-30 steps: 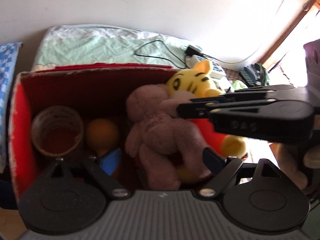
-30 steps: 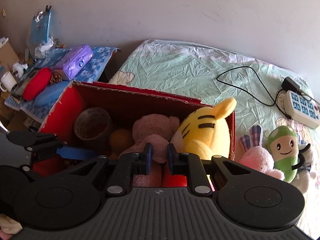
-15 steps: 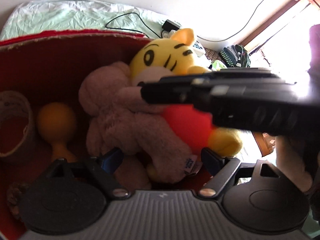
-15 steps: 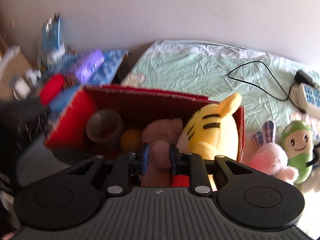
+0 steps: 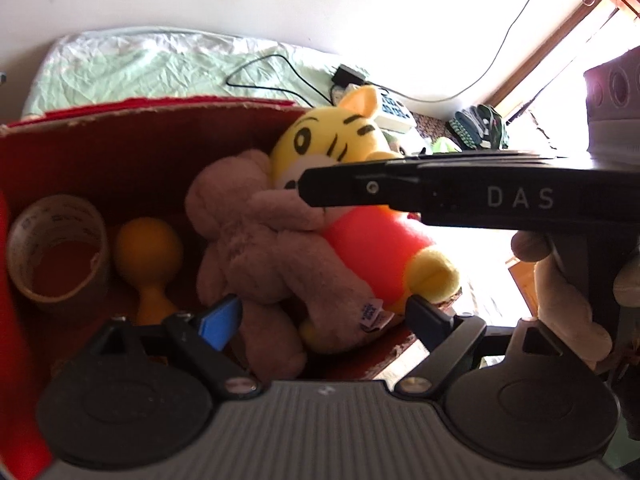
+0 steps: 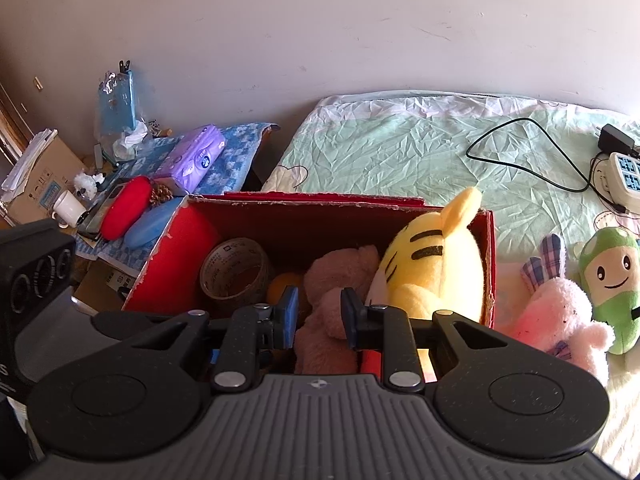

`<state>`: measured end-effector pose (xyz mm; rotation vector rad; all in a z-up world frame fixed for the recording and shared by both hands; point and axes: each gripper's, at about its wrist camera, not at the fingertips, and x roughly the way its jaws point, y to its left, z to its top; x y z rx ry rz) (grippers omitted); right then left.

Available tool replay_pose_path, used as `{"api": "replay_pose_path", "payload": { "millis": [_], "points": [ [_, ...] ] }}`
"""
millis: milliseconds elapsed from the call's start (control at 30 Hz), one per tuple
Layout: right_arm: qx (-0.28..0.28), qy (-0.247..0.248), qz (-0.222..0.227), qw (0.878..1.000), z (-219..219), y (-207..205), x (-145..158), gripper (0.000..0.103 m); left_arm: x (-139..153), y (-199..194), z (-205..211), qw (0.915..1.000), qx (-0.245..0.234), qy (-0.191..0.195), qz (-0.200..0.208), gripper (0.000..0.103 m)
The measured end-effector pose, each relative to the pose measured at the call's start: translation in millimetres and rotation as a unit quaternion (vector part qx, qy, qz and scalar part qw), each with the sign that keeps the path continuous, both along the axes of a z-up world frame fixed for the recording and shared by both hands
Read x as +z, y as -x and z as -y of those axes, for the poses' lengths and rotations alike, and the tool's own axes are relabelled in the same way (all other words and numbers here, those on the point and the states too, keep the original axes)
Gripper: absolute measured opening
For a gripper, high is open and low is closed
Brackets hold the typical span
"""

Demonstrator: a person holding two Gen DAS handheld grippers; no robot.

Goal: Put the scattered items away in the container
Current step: 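Lower the pink bear beside the Pooh plush and open the right gripper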

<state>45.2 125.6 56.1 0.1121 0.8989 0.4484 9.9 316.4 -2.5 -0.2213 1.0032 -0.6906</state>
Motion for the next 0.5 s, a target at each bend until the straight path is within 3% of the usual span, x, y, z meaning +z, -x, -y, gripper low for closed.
{"api": "replay_pose_path", "payload": {
  "millis": [133, 300, 500],
  "points": [
    [-0.009, 0.008, 0.004, 1.000, 0, 3, 3, 0.026, 11, 2, -2, 0.9992, 0.030, -0.017, 0.021, 0.088],
    [-0.038, 0.010, 0.008, 0.999, 5, 9, 11, 0.026, 27, 0, 0, 0.9929, 0.068, -0.075, 0.062, 0.088],
    [-0.068, -0.004, 0.011, 0.998, 16, 21, 20, 0.025, 34, -11, -5, 0.9855, 0.102, -0.122, 0.060, 0.088]
  ]
}}
